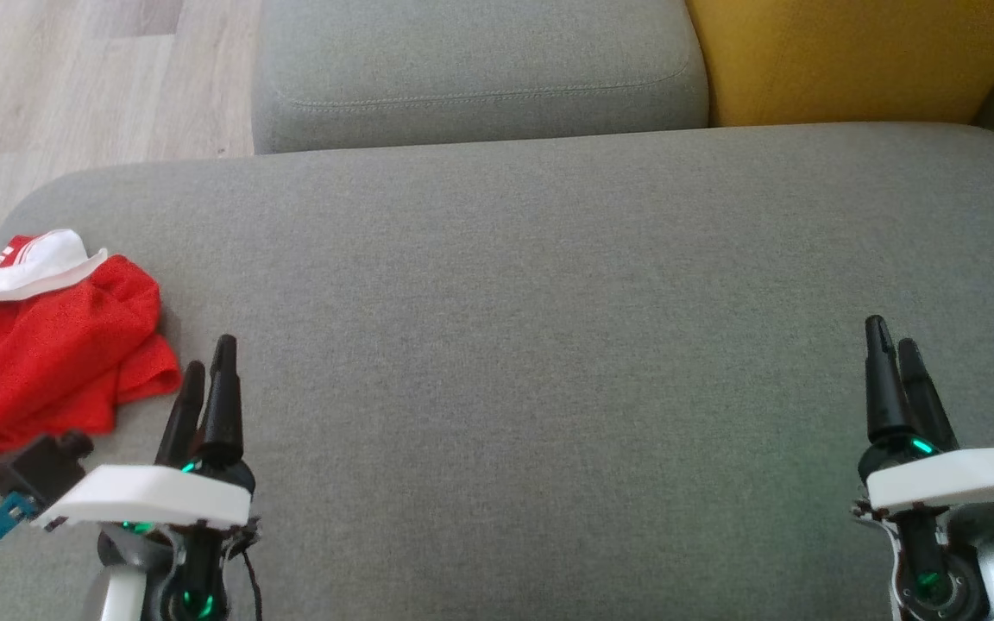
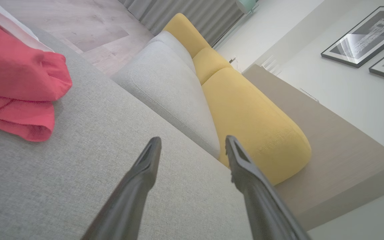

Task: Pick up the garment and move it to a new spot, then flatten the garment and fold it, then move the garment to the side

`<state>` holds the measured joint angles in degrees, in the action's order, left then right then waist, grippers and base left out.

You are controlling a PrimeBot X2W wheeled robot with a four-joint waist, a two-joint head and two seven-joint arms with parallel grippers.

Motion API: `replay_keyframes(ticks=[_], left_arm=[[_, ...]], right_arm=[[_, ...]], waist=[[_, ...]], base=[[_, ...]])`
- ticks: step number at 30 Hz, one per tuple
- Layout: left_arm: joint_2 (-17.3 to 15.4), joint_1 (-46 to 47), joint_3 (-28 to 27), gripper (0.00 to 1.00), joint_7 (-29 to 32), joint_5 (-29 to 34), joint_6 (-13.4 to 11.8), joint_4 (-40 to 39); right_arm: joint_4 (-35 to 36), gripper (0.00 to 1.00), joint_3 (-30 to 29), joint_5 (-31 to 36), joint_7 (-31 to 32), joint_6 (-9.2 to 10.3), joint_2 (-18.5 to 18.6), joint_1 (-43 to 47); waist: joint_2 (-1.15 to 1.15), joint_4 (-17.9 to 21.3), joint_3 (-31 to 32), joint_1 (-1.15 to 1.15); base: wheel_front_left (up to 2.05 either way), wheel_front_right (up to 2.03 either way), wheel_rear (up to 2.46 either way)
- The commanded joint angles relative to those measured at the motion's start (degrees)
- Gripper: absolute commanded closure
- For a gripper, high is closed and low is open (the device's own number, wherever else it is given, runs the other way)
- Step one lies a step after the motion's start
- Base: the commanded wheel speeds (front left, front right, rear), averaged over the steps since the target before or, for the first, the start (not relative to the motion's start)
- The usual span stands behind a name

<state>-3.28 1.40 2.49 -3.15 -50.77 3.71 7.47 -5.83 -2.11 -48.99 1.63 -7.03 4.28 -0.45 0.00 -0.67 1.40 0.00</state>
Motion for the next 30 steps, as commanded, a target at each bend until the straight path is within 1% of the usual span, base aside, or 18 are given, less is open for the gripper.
replay_keyframes(ticks=[1, 13, 30], left_arm=[[-1.09, 2.06, -0.56, 0.00, -0.78, 2.17, -0.28, -2.61], [-2.65, 0.83, 2.09, 0.00, -2.80, 12.76, -2.06, -3.28], [-4.85, -0.26, 6.57, 0.00, -5.64, 26.01, -4.75, -2.37]], right_arm=[[2.62, 0.00, 0.86, 2.11, -0.71, -0.22, 0.88, -1.62], [2.06, 0.00, 2.42, 11.63, -1.70, -0.27, 1.01, -0.81], [0.53, 0.00, 2.46, 24.78, -3.08, -0.33, 0.11, 0.81]], waist=[[0.00, -0.01, 0.04, 0.00], [0.00, -0.20, 0.33, 0.00], [0.00, -0.58, 0.75, 0.00]], base=[[0.00, 0.00, 0.00], [0.00, 0.00, 0.00], [0.00, 0.00, 0.00]])
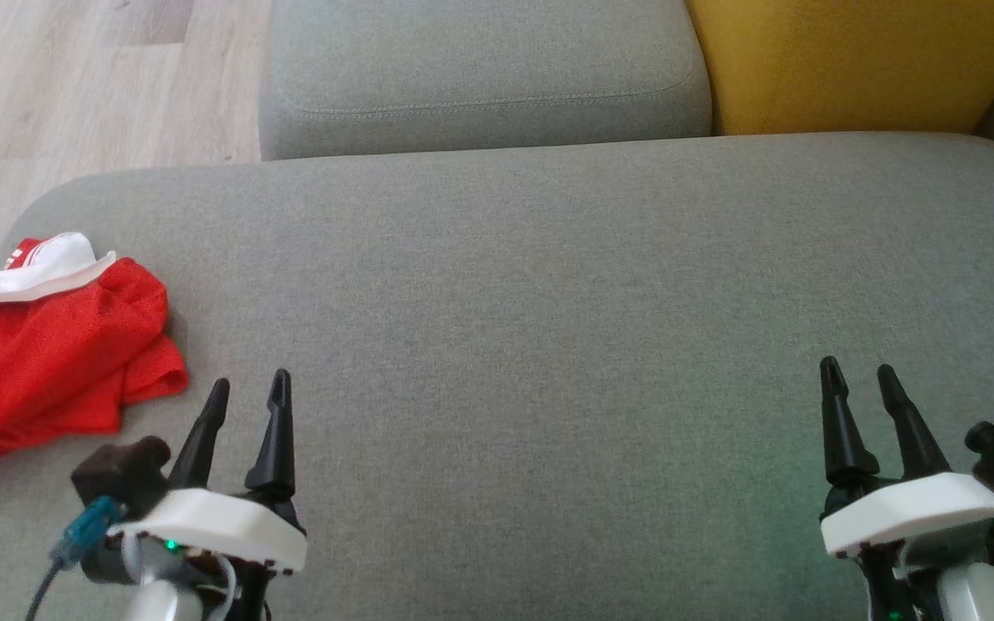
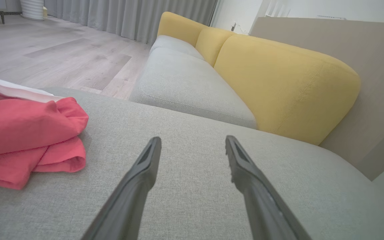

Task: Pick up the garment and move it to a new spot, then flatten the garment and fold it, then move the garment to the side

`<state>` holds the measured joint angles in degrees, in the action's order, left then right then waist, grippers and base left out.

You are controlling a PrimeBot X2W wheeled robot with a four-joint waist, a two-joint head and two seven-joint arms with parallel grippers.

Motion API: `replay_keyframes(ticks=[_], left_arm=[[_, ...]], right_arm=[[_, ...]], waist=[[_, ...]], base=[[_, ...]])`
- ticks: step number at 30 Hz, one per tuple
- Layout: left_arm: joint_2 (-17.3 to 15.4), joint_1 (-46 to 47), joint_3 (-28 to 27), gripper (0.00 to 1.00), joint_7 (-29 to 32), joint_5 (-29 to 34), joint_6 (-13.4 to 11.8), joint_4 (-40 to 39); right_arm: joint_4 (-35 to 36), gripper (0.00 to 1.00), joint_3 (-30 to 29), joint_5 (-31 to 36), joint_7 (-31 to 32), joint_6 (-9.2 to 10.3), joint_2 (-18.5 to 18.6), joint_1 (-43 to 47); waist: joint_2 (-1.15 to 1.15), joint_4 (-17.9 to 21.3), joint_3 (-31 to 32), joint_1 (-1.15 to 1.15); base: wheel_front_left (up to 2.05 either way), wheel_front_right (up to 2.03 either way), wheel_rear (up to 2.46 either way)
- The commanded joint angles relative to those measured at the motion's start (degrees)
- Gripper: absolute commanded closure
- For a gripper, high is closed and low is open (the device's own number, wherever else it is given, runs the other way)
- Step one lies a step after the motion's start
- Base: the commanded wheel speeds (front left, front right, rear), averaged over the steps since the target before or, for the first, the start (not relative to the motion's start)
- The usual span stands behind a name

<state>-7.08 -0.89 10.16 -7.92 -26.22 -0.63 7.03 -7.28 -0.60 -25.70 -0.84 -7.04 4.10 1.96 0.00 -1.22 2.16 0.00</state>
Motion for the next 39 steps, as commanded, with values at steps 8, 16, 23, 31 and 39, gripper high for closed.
replay_keyframes(ticks=[8, 16, 23, 31, 39], left_arm=[[-1.70, 1.80, 0.54, 0.00, -2.05, 6.20, -1.71, -1.69], [-2.11, 1.21, 1.78, 0.00, -3.55, 10.27, -2.17, -1.05], [-2.12, 0.98, 2.47, 0.00, -4.72, 13.38, -2.14, 0.12], [-1.75, 1.01, 2.64, 0.00, -6.07, 16.75, -2.48, 1.76], [-0.95, 0.90, 2.09, 0.00, -7.08, 18.01, -2.60, 3.47]], right_arm=[[1.74, 0.00, 1.19, 6.24, -1.35, -0.34, -0.18, -1.00], [2.22, 0.00, 1.82, 10.91, -1.88, -0.38, -0.68, -0.40], [2.67, 0.00, 1.81, 14.69, -1.65, -0.40, -0.94, 0.13], [3.23, 0.00, 1.61, 17.35, -1.48, -0.43, -1.14, 0.70], [2.90, 0.00, 1.41, 18.08, -1.16, -0.45, -1.20, 0.96]], waist=[[0.00, -0.18, 0.10, 0.00], [0.00, -0.29, 0.40, 0.00], [0.00, -0.39, 0.74, 0.00], [0.00, -0.55, 1.02, 0.00], [0.00, -0.65, 1.05, 0.00]], base=[[0.00, 0.00, 0.00], [0.00, 0.00, 0.00], [0.00, 0.00, 0.00], [0.00, 0.00, 0.00], [0.00, 0.00, 0.00]])
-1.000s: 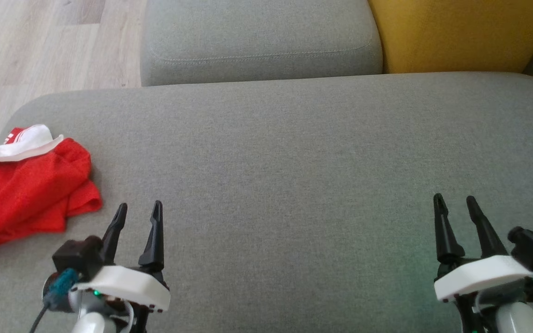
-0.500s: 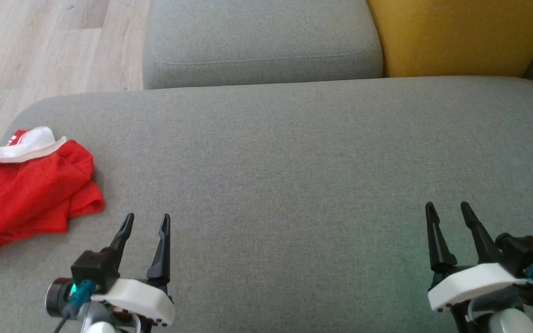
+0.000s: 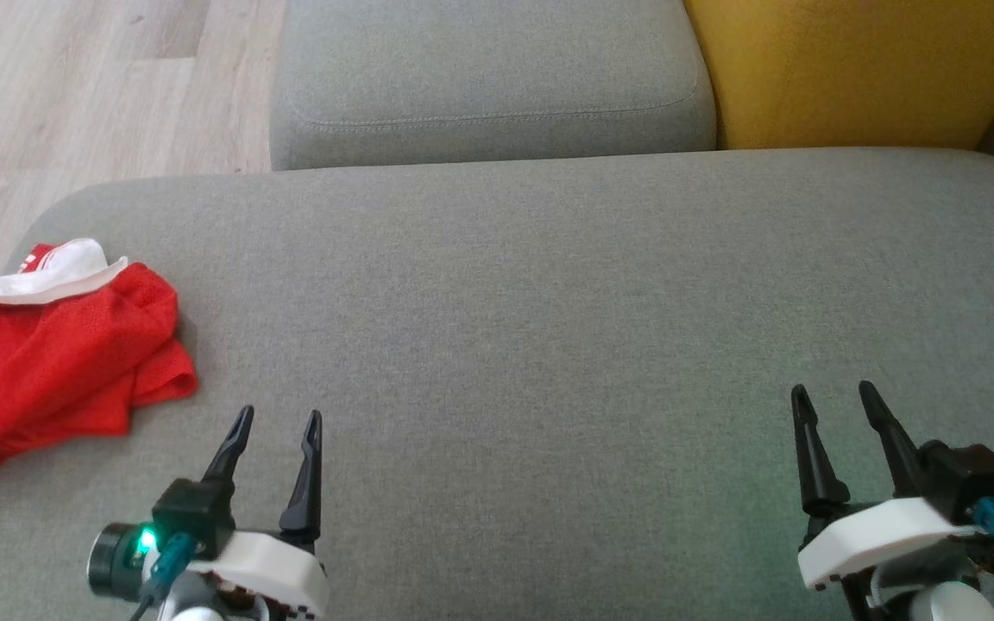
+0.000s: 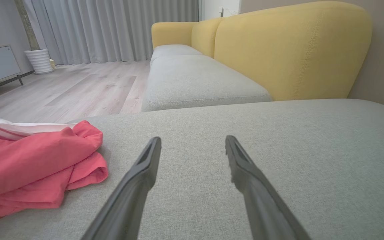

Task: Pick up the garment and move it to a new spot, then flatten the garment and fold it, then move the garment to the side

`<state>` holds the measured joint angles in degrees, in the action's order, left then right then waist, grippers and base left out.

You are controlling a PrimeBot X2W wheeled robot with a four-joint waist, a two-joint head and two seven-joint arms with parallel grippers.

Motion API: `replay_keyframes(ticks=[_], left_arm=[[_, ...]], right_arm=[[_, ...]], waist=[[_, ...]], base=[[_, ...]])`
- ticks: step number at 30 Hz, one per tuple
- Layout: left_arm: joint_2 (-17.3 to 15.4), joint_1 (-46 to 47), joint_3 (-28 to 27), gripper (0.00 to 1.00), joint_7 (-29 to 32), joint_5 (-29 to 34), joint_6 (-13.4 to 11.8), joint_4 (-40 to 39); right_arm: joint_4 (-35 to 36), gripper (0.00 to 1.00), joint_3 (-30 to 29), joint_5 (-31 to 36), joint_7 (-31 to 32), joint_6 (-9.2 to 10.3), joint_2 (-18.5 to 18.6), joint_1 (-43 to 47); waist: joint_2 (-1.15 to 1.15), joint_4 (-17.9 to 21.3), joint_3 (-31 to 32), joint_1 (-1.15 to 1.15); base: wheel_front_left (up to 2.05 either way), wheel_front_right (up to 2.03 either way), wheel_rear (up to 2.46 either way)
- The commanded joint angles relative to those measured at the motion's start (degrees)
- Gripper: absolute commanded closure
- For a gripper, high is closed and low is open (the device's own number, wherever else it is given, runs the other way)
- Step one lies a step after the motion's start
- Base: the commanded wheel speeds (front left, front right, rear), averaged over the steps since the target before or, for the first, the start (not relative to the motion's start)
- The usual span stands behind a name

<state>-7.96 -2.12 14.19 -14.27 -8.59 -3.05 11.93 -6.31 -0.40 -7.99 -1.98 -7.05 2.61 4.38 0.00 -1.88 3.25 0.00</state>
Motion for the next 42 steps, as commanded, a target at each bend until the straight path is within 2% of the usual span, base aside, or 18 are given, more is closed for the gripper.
replay_keyframes(ticks=[1, 12, 28, 34, 42], left_arm=[[-0.06, 2.17, -2.03, 0.00, -0.73, 0.24, -0.14, -1.27], [0.60, 2.25, -2.76, 0.00, -0.73, -1.38, 0.17, -0.09], [0.94, 2.62, -3.07, 0.00, -0.73, -1.44, 0.00, 0.15], [1.15, 3.70, -3.54, 0.00, -0.73, -1.53, -0.11, -0.26], [1.14, 5.00, -4.98, 0.00, -0.73, -2.05, -0.10, -0.98]], right_arm=[[1.86, 0.00, 1.20, 0.17, -0.02, -0.44, 0.29, -1.48], [1.14, 0.00, 1.15, -2.09, 0.28, -0.44, 0.28, -1.67], [2.10, 0.00, 0.67, -0.46, 1.05, -0.44, 0.27, -1.50], [4.71, 0.00, 0.82, 0.40, 1.76, -0.44, 0.27, -1.14], [8.65, 0.00, 2.71, 0.23, 3.32, -0.44, 0.27, -0.97]], waist=[[0.00, 0.01, -0.07, 0.00], [0.00, 0.00, -0.23, 0.00], [0.00, -1.80, -0.46, 0.00], [0.00, -6.36, -0.83, 0.00], [0.00, -15.97, -1.13, 0.00]], base=[[0.00, 0.00, 0.00], [0.00, 0.00, 0.00], [0.00, 0.00, 0.00], [0.00, 0.00, 0.00], [0.00, 0.00, 0.00]])
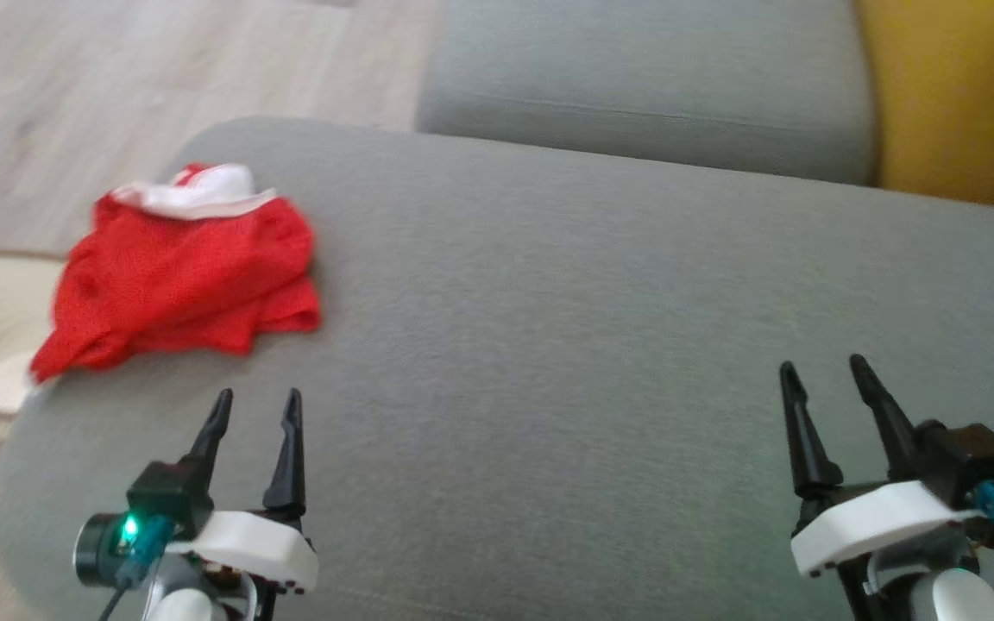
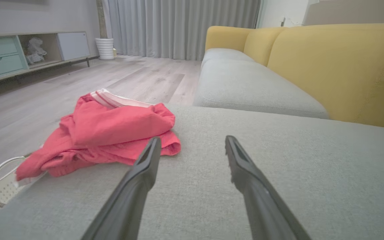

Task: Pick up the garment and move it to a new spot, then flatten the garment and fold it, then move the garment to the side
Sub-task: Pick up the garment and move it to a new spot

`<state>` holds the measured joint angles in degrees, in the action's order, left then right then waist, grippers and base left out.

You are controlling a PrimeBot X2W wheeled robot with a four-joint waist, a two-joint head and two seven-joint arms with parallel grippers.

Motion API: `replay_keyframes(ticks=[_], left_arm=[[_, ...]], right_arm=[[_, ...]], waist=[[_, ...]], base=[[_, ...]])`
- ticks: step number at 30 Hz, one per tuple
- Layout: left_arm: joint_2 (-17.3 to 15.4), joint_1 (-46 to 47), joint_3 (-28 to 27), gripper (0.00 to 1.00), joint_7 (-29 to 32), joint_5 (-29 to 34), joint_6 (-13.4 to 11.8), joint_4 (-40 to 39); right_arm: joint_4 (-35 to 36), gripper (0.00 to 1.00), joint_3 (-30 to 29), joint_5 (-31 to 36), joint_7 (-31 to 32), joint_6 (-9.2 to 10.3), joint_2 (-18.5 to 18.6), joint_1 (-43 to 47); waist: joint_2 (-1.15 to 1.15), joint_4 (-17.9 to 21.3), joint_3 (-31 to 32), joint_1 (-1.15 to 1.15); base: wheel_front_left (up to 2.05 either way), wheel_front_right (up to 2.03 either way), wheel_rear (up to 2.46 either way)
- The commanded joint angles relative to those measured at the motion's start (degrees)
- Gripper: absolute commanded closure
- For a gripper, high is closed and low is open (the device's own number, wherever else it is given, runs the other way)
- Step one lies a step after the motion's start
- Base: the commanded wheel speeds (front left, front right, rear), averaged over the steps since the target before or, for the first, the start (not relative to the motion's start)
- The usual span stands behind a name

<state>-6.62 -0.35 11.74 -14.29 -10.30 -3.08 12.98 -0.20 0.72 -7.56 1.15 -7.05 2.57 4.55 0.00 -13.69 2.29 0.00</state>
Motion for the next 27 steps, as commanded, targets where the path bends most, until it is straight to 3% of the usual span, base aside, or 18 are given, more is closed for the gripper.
replay_keyframes(ticks=[1, 9, 27], left_arm=[[-0.25, 3.28, -2.75, 0.00, -0.71, -0.38, -0.08, -2.12], [-1.20, 3.41, -4.41, 0.00, -0.71, -0.36, -0.19, -2.64], [-1.08, 3.22, -6.16, 0.00, -0.71, -0.98, 0.03, -2.66]], right_arm=[[2.94, 0.00, 1.79, -0.30, 0.26, -0.44, 0.31, -1.10], [4.55, 0.00, 3.45, -0.23, 0.65, -0.44, 0.31, -1.20], [4.93, 0.00, 4.06, -0.55, 0.78, -0.44, 0.31, -1.51]], waist=[[0.00, -5.37, -0.20, 0.00], [0.00, -12.66, -0.47, 0.00], [0.00, -14.88, -1.14, 0.00]], base=[[0.00, 0.00, 0.00], [0.00, 0.00, 0.00], [0.00, 0.00, 0.00]])
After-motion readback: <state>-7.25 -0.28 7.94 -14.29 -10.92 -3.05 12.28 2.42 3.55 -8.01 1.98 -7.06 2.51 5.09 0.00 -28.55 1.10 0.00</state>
